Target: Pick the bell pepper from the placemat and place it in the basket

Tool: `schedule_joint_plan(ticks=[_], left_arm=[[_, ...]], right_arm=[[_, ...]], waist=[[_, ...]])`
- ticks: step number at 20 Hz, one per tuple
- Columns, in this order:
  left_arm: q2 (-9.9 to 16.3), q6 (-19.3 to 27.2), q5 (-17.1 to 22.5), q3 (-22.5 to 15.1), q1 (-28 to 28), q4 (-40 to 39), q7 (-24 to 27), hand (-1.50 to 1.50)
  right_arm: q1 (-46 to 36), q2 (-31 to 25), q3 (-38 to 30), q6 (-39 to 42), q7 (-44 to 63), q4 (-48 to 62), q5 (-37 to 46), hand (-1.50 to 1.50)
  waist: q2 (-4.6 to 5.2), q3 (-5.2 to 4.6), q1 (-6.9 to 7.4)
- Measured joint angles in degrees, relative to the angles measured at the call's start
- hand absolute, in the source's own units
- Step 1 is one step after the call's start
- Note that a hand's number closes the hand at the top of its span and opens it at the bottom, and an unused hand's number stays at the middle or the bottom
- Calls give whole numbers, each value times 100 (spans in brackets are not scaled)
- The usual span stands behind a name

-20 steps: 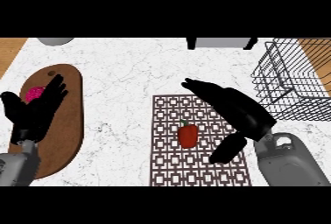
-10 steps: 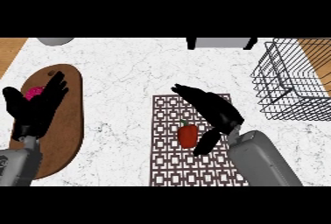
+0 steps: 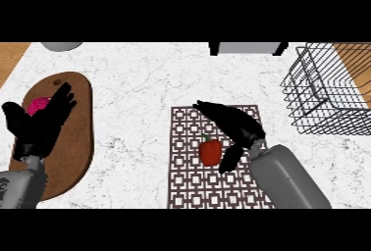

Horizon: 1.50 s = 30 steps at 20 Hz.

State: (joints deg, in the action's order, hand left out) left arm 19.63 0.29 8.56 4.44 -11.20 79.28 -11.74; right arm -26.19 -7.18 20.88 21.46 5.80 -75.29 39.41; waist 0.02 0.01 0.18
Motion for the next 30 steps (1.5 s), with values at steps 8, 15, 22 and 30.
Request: schedule_joint_plan(ticks=[8, 15, 22, 30], left_arm=[[-115, -157, -138, 190, -47, -26, -4, 0], [-248, -179, -292, 265, -57, -38, -6, 0], [-327, -253, -371, 312, 124, 299, -172, 0], [-355, -333, -449, 423, -24, 134, -114, 0]], right_arm=[[288, 92, -230, 252, -375, -162, 146, -150], [565, 112, -255, 462, -713, -348, 259, -150], [687, 221, -172, 112, -852, -115, 812, -150], [609, 374, 103, -200, -1013, 412, 1486, 150]], waist=[[-4, -1, -8], [-5, -1, -15], [-4, -1, -6], [-4, -2, -6]])
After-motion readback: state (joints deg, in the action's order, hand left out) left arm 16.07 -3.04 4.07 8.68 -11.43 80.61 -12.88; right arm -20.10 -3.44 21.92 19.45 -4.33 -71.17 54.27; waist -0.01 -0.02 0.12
